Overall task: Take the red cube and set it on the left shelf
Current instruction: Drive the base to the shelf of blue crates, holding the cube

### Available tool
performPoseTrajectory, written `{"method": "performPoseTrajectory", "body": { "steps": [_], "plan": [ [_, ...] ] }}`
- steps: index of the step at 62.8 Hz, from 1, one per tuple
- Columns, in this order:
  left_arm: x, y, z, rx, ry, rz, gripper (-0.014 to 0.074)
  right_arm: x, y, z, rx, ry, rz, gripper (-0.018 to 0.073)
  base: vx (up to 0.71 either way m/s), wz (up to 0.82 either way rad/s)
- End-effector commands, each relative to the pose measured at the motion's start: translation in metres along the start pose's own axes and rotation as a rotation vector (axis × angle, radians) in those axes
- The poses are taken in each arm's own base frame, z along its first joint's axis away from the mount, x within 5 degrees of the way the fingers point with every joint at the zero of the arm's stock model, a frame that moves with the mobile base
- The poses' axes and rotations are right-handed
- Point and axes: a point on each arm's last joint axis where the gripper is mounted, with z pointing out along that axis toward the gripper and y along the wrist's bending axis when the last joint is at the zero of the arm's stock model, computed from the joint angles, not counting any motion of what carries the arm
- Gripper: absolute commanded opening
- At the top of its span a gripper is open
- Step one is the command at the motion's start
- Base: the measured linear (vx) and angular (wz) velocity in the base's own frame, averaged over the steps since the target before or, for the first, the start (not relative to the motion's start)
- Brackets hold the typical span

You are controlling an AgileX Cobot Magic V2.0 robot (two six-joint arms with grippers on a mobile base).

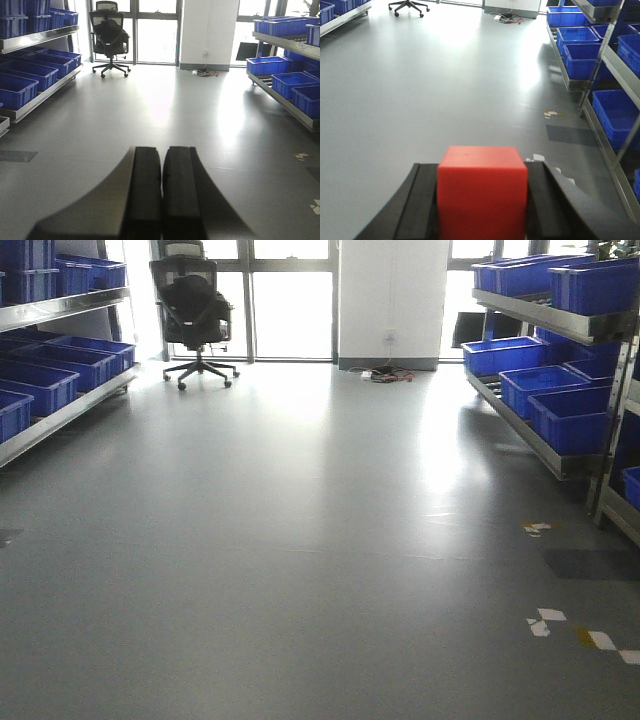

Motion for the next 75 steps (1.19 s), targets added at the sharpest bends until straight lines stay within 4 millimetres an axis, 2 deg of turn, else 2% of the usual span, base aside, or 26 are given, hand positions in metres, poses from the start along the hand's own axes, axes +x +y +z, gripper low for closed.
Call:
{"method": "performPoseTrajectory", "body": {
  "steps": [1,33,75],
  "plan": [
    [-0.0008,0.0007,-0.0002,-0.003,-0.078,-0.009,0.0101,-0.0152,0.0003,-0.0017,-0.004,-0.099,-0.03,0.0065,0.6,0.13],
    [-0.0008,0.0007,-0.0002,-0.003,-0.078,-0.009,0.0101,-0.0152,0.0003,-0.0017,-0.004,-0.099,-0.03,0.0065,0.6,0.24],
    [-0.0008,0.0007,-0.0002,-0.003,-0.078,-0.009,0.0101,-0.0152,0.0003,-0.0017,-0.004,-0.099,-0.03,0.0065,0.68,0.59]
  ]
}}
